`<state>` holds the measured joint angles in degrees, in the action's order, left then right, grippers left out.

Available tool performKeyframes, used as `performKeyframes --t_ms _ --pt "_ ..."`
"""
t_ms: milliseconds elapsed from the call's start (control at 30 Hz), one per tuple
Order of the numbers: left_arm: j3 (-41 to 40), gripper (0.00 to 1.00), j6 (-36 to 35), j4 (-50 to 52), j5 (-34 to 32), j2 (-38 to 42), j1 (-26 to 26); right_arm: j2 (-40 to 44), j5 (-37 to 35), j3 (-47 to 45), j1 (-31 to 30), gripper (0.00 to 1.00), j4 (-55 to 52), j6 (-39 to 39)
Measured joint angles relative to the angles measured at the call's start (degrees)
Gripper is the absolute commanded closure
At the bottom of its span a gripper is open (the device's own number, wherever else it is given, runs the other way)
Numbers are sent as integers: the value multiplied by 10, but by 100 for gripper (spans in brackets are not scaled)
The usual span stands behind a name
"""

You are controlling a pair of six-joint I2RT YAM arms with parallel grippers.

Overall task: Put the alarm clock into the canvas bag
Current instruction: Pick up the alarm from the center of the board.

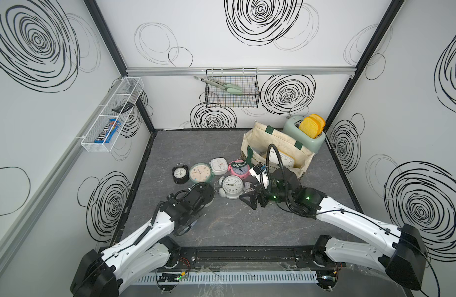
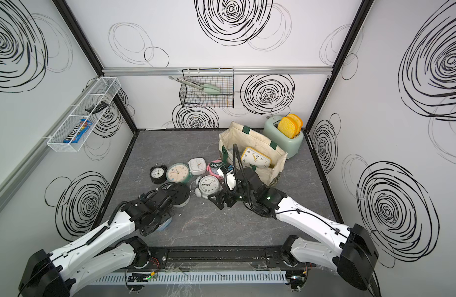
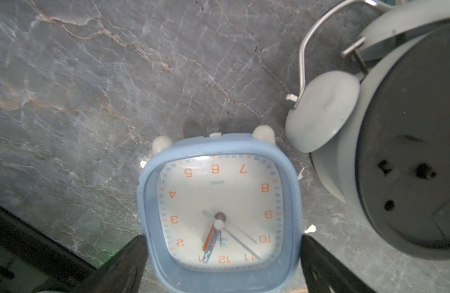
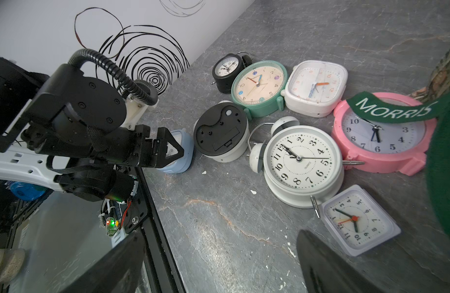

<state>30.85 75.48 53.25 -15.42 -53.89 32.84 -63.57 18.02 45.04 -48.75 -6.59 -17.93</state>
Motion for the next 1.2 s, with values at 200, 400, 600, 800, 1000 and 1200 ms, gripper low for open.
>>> performKeyframes --t_ms 200,400,600,800,1000,1200 --pt "-2 4 8 -10 -9 -15 0 0 0 -1 0 3 0 0" --pt "-12 4 22 -21 -33 -20 18 0 0 -1 0 3 0 0" --pt "-29 4 44 -35 -66 -26 50 0 0 -1 5 3 0 1" --pt "-35 4 67 -47 -82 -45 73 0 0 -1 7 3 0 1" --pt "-46 4 97 -73 -96 -57 94 0 0 -1 12 3 0 1" --pt "-45 4 110 -88 -109 -60 102 6 0 -1 16 3 -1 1"
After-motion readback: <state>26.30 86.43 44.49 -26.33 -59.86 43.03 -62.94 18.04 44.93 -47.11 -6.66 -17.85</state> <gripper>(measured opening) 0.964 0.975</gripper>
